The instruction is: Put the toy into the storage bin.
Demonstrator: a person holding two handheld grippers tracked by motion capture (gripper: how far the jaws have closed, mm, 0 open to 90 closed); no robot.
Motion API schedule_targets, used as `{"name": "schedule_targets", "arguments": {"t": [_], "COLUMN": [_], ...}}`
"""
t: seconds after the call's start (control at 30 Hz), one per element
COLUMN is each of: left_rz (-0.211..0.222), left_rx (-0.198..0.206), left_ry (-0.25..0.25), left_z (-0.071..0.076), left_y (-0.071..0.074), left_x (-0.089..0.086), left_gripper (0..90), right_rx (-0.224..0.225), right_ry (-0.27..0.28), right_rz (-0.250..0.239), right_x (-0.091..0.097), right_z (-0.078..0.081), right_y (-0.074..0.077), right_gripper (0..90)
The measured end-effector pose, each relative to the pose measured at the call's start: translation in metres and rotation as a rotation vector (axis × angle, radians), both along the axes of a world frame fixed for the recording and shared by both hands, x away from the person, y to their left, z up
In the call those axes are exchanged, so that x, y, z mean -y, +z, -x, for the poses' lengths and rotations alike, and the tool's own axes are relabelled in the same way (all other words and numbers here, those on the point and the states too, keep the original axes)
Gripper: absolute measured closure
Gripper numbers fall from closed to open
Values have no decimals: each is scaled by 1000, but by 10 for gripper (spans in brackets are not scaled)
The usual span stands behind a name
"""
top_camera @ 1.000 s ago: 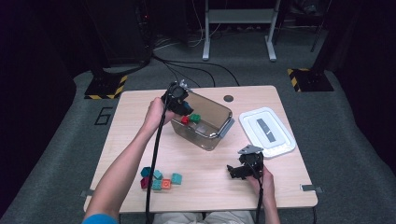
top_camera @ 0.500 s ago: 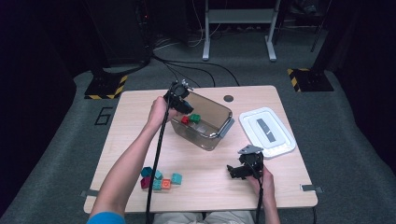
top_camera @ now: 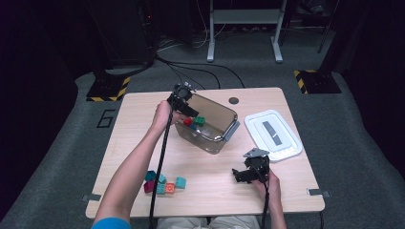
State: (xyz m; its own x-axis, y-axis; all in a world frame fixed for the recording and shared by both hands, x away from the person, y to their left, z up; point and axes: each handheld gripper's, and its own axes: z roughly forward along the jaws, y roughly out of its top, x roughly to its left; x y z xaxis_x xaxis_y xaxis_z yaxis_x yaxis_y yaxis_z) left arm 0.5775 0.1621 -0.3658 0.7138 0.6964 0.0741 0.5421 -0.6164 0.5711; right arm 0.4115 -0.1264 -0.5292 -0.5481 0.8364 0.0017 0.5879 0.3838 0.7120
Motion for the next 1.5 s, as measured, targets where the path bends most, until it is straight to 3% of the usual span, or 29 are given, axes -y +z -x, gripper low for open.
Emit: {"name": "schedule_targets", "arguments": {"t": [0.17,0.4,0.67,0.9,1.03,1.13,1.5], "left_rz": [8,6,23,11,8,32,28], "left_rx": [36,87,112,103,87,65,-19], "left_ry": [-7,-3,7,29,77,98,147], "left_z": [17,48,81,109,120,128,148], "left_y": [13,31,30,13,-5,-20,-65], "left_x": [-8,-34,-64,-87,-105,-118,-148], "left_gripper": [225,144,97,44,2,1,2], "right_rx": [2,3,3,0,0,1,2], "right_ry": [-2,-2,-2,-2,-2,-3,5], "right_rz": [0,1,0,3,3,4,6], "right_x": [0,0,0,0,0,0,1], "right_z": [0,0,0,1,1,1,1], "right_y": [0,0,0,0,0,0,0], "right_gripper": [0,0,0,0,0,0,1]}}
